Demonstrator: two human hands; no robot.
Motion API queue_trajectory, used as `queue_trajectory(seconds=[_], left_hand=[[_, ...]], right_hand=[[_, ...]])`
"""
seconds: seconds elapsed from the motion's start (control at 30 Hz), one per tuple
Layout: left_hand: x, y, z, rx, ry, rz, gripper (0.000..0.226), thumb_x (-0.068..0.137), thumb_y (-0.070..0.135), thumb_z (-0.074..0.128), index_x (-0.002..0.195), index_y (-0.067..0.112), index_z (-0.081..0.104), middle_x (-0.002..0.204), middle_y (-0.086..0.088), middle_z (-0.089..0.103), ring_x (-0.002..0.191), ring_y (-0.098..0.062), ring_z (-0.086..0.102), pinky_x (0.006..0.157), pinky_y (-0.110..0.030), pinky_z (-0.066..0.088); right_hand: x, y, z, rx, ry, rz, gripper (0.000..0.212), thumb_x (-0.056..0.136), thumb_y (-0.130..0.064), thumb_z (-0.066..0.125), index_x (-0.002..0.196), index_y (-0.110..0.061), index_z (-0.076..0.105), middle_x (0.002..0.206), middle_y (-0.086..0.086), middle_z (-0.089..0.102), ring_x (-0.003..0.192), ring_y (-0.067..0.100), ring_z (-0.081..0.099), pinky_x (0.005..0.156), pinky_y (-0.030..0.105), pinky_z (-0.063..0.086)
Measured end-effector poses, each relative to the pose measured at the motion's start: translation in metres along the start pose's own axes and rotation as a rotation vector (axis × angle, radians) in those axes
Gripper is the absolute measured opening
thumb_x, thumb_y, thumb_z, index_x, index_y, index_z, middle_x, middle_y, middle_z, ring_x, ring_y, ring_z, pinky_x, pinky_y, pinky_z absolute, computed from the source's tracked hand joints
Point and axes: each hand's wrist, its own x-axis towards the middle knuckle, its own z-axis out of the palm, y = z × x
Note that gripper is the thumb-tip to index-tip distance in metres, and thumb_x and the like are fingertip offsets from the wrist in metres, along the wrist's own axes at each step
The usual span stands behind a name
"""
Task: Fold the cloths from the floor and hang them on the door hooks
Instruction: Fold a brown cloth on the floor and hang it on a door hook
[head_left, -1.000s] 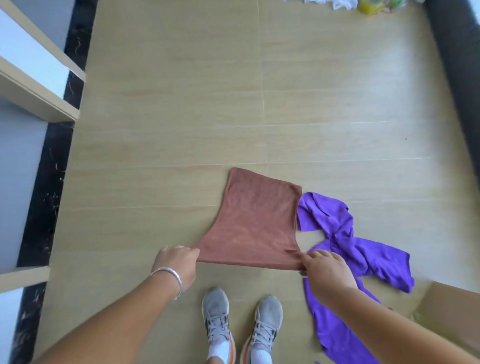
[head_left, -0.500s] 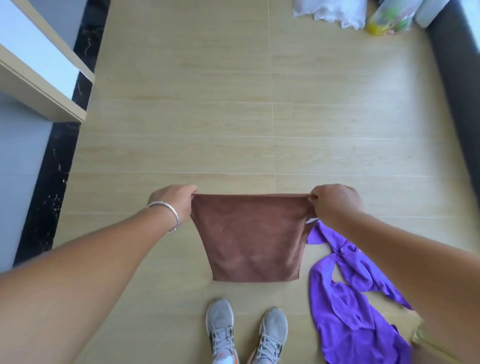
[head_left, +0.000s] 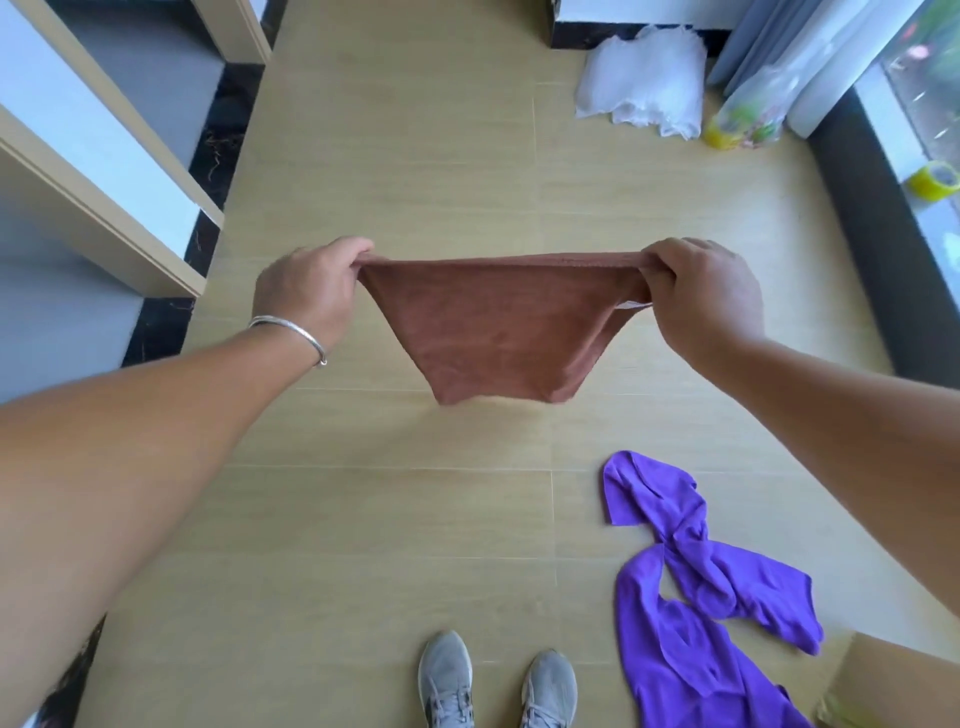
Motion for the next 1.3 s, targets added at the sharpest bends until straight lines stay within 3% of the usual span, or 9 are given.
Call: queue_trajectory(seconds=[0.17, 0.3, 0.4, 0.57, 0.7, 0.87, 1.0, 1.2, 1.3], left_hand=[[-0.065, -0.006, 0.01, -0.046, 0.031, 0.123, 0.023, 0.085, 0.004, 0.067, 0.105, 0.014, 0.073, 0.081, -0.017, 0.07, 0.073, -0.042, 0.065, 0.063, -0.044, 0.053], [-0.136, -0.02, 0.049, -0.078, -0.181, 0.188, 0.028, 0.069, -0.006, 0.081, 0.09, 0.012, 0.078, 0.091, -0.01, 0.075, 0.083, -0.032, 0.072, 0.085, -0.051, 0.053], [-0.186, -0.029, 0.087, -0.083, -0.336, 0.22, 0.026, 0.063, 0.0, 0.088, 0.081, 0.016, 0.079, 0.085, -0.007, 0.075, 0.081, -0.025, 0.073, 0.088, -0.051, 0.051], [-0.252, -0.038, 0.155, -0.056, -0.594, 0.069, 0.008, 0.085, 0.022, 0.072, 0.092, 0.023, 0.077, 0.092, 0.004, 0.073, 0.096, -0.02, 0.066, 0.103, -0.037, 0.039], [-0.293, -0.042, 0.206, 0.007, -0.704, 0.025, 0.016, 0.094, 0.032, 0.058, 0.101, 0.029, 0.072, 0.1, 0.012, 0.07, 0.103, -0.015, 0.059, 0.097, -0.029, 0.036], [-0.314, -0.047, 0.258, 0.035, -0.755, -0.055, 0.014, 0.093, 0.033, 0.058, 0.098, 0.033, 0.07, 0.093, 0.008, 0.07, 0.094, -0.02, 0.06, 0.08, -0.03, 0.04], [-0.297, -0.059, 0.304, -0.094, -0.667, -0.243, 0.004, 0.086, 0.03, 0.068, 0.09, 0.03, 0.069, 0.086, 0.009, 0.071, 0.087, -0.022, 0.064, 0.064, -0.029, 0.04], [-0.206, -0.093, 0.394, -0.195, -0.55, -0.368, 0.012, 0.084, 0.032, 0.071, 0.079, 0.037, 0.061, 0.079, 0.014, 0.065, 0.078, -0.016, 0.059, 0.063, -0.027, 0.037], [-0.153, -0.11, 0.453, -0.154, -0.476, -0.354, 0.012, 0.087, 0.03, 0.066, 0.082, 0.038, 0.06, 0.089, 0.01, 0.07, 0.081, -0.017, 0.059, 0.066, -0.028, 0.04]], right_hand=[[-0.06, 0.017, 0.017, 0.02, -0.071, -0.113, 0.014, 0.09, -0.014, 0.06, 0.081, -0.009, 0.068, 0.078, 0.009, 0.067, 0.079, 0.034, 0.061, 0.07, 0.034, 0.039], [-0.128, 0.039, 0.051, 0.031, -0.371, -0.146, 0.011, 0.085, -0.019, 0.07, 0.077, -0.013, 0.073, 0.078, 0.007, 0.07, 0.084, 0.032, 0.066, 0.076, 0.037, 0.047], [-0.18, 0.053, 0.083, 0.057, -0.484, -0.136, 0.017, 0.082, -0.022, 0.074, 0.07, -0.011, 0.068, 0.07, 0.007, 0.067, 0.072, 0.033, 0.063, 0.065, 0.035, 0.046], [-0.258, 0.075, 0.143, 0.025, -0.638, -0.037, 0.015, 0.086, -0.023, 0.068, 0.075, -0.014, 0.069, 0.067, 0.004, 0.064, 0.073, 0.032, 0.061, 0.062, 0.036, 0.04], [-0.308, 0.089, 0.19, -0.046, -0.741, -0.004, 0.017, 0.091, -0.03, 0.06, 0.085, -0.018, 0.07, 0.079, 0.004, 0.068, 0.085, 0.031, 0.06, 0.071, 0.036, 0.037], [-0.335, 0.108, 0.24, -0.056, -0.736, 0.052, 0.015, 0.092, -0.031, 0.058, 0.093, -0.025, 0.071, 0.081, 0.0, 0.07, 0.088, 0.028, 0.062, 0.071, 0.034, 0.036], [-0.319, 0.127, 0.288, -0.114, -0.725, 0.104, 0.019, 0.094, -0.036, 0.052, 0.095, -0.028, 0.07, 0.089, -0.005, 0.069, 0.092, 0.022, 0.06, 0.075, 0.031, 0.036], [-0.236, 0.156, 0.377, -0.042, -0.556, 0.245, 0.022, 0.09, -0.041, 0.058, 0.086, -0.023, 0.07, 0.08, -0.001, 0.068, 0.077, 0.023, 0.06, 0.068, 0.035, 0.047], [-0.186, 0.172, 0.435, -0.041, -0.445, 0.278, 0.02, 0.089, -0.04, 0.058, 0.092, -0.023, 0.069, 0.088, 0.001, 0.069, 0.084, 0.026, 0.06, 0.07, 0.034, 0.045]])
